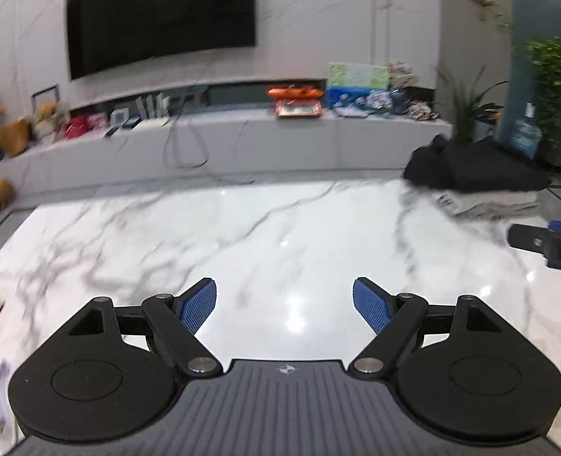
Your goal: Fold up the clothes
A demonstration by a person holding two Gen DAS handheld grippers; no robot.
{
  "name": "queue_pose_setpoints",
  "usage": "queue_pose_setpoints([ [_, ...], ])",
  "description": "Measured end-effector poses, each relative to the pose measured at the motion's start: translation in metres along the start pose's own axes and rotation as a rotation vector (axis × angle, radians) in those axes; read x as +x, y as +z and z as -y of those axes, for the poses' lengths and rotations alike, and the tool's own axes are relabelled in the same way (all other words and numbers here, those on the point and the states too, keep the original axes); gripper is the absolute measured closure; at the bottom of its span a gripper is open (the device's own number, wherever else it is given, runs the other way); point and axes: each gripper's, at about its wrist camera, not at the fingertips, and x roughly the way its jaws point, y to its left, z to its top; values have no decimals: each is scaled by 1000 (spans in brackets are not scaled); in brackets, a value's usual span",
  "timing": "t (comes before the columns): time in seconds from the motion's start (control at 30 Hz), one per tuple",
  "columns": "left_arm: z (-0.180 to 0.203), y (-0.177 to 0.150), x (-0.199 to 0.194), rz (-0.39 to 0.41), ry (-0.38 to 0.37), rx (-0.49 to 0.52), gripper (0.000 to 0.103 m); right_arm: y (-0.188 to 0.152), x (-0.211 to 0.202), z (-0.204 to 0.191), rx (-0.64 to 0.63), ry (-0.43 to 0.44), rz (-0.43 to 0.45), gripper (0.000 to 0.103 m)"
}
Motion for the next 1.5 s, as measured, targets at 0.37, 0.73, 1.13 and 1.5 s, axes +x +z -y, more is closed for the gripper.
queue_pose_setpoints([
  [0.37,-29,-37,16,-15,35,-50,24,-34,3,-29,-46,-31,17,29],
  [0.73,-27,-56,21,-53,9,-74,24,-44,28,-39,-57,2,-8,29],
  [1.13,-27,-58,26,-57,36,-50,24,-53,40,-41,-56,-20,-54,29],
  [1.5,-26,-60,26,-56,53,-24,24,-62,48,-38,-36,-50,-101,29],
])
